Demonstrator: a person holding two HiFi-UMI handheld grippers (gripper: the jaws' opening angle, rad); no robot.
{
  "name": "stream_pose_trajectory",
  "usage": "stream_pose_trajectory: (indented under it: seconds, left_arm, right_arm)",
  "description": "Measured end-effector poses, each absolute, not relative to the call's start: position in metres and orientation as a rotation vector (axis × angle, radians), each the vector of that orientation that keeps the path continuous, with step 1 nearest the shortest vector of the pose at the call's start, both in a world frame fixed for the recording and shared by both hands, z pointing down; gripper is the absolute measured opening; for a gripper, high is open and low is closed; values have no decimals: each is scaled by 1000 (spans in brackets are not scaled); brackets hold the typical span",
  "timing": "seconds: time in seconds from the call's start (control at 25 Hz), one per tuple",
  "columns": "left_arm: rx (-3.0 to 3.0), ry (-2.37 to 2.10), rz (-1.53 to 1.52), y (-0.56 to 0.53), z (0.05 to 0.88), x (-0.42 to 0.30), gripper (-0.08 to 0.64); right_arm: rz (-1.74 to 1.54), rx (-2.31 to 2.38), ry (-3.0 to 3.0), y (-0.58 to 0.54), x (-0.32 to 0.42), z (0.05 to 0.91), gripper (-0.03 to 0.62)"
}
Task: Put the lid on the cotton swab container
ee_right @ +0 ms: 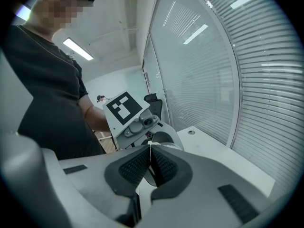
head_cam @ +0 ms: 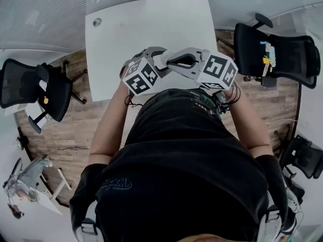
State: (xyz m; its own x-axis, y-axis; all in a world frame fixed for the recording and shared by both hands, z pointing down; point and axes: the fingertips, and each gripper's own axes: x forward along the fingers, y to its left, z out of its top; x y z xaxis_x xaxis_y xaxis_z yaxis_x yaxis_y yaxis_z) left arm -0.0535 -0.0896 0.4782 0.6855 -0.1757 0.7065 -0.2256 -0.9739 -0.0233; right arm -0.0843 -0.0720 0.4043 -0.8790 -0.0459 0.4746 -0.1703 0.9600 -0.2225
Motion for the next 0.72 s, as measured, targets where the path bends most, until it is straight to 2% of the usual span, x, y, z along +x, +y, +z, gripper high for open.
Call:
stream_pose_trajectory:
  seconds: [0.72]
  left_arm:
    - [2740,-318,1083,-93,500,-26,259]
  right_arm:
    - [421,474,-2702,-110,-36,402,23]
